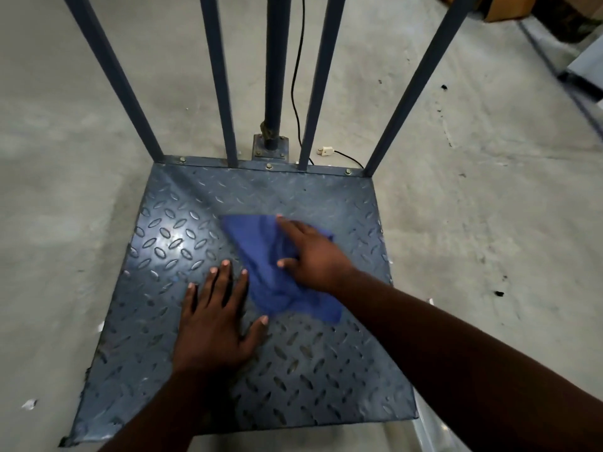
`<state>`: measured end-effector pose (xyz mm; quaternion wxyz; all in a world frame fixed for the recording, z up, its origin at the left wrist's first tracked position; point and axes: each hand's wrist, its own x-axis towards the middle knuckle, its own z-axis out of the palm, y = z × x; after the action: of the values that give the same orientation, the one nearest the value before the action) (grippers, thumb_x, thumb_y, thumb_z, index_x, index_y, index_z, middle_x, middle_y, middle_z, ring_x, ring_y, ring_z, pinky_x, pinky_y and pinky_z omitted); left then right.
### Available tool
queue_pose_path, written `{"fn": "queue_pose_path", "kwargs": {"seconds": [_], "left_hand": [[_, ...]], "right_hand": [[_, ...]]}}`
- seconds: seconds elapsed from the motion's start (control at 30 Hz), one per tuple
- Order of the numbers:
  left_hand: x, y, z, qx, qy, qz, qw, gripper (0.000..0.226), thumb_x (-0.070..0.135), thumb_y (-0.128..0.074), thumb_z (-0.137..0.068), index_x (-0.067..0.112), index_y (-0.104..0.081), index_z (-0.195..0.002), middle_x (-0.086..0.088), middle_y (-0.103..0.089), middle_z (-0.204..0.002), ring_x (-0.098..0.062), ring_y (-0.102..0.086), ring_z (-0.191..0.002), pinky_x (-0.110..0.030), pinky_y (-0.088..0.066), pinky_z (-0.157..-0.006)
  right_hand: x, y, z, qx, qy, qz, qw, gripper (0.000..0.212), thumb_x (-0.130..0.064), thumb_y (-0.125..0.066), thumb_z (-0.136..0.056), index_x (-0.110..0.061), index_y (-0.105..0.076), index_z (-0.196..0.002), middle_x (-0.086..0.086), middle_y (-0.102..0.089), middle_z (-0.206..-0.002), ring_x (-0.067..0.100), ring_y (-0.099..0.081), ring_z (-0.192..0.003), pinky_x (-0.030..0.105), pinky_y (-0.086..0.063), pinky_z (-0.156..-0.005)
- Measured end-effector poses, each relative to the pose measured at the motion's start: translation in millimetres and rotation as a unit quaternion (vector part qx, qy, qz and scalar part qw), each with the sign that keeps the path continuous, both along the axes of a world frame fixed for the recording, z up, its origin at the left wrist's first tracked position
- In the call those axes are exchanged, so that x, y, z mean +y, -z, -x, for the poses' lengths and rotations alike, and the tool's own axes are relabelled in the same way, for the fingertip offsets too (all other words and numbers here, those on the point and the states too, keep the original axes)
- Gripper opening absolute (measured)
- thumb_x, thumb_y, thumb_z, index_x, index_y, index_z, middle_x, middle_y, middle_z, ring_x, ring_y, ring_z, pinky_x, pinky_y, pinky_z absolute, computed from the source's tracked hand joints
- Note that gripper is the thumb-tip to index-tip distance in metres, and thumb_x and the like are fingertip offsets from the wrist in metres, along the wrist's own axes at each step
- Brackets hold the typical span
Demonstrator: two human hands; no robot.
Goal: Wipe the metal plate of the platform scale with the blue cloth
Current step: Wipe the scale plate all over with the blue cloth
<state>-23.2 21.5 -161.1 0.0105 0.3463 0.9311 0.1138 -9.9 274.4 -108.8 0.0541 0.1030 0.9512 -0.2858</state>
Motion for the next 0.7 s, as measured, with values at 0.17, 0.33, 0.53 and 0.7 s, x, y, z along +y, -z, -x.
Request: {"fn": "queue_pose_path", "kwargs": {"seconds": [0.17, 0.33, 0.53, 0.7], "left_hand": [[-3, 0, -3, -0.012, -0.094, -0.069, 0.993, 0.085, 0.052, -0.046, -0.094, 0.003, -0.040, -0.162, -0.020, -0.034, -0.170, -0.036, -0.039, -0.153, -0.050, -0.017, -0.128], [-1, -8, 6, -0.093, -0.106, -0.157, 0.978, 0.070, 0.037, -0.046, -0.096, -0.003, -0.050, -0.153, -0.030, -0.053, -0.153, -0.048, -0.059, -0.135, -0.052, -0.041, -0.113], [-12, -81, 66, -0.153, -0.248, -0.272, 0.917, 0.068, 0.027, -0.047, -0.096, 0.003, -0.044, -0.159, -0.026, -0.048, -0.155, -0.046, -0.053, -0.136, -0.051, -0.046, -0.110], [-55, -56, 118, -0.111, 0.117, 0.060, 0.985, 0.080, 0.055, -0.042, -0.093, 0.018, -0.040, -0.164, -0.022, -0.038, -0.168, -0.048, -0.046, -0.148, -0.060, -0.043, -0.118]], "right_hand": [[-45, 13, 6, 0.025, 0.213, 0.008, 0.977, 0.067, -0.029, -0.065, -0.096, -0.017, -0.041, -0.156, 0.011, -0.030, -0.165, 0.033, -0.035, -0.148, 0.042, -0.035, -0.120], [-103, 26, -19, 0.001, 0.084, 0.020, 0.996, 0.060, -0.025, -0.043, -0.096, 0.001, -0.049, -0.149, 0.023, -0.041, -0.159, 0.039, -0.040, -0.148, 0.011, -0.008, -0.121], [-125, 1, 12, -0.017, -0.023, 0.021, 0.999, 0.059, -0.009, -0.048, -0.093, 0.005, -0.045, -0.150, 0.027, -0.036, -0.160, 0.043, -0.038, -0.148, 0.039, -0.031, -0.121], [-117, -17, 9, -0.065, 0.004, 0.107, 0.992, 0.066, -0.004, -0.063, -0.093, -0.003, -0.041, -0.155, 0.021, -0.030, -0.165, 0.028, -0.028, -0.153, 0.016, -0.010, -0.121]]}}
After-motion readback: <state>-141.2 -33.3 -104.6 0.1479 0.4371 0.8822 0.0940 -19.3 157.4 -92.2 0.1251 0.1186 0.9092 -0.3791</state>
